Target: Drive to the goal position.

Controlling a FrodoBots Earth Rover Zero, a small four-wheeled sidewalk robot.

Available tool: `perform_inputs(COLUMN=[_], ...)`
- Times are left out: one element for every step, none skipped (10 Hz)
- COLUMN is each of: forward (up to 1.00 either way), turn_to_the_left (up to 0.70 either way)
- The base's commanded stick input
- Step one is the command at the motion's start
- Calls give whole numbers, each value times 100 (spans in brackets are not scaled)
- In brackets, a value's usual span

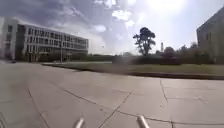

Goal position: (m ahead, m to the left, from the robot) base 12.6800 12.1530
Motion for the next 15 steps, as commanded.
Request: perform_inputs(forward=[67,67,67,67,67,67,67,67,67,67,67,67,67,67,67], turn_to_the_left=[34,33,33,33,34,34,34,34,34,34,33,34,34,34,34])
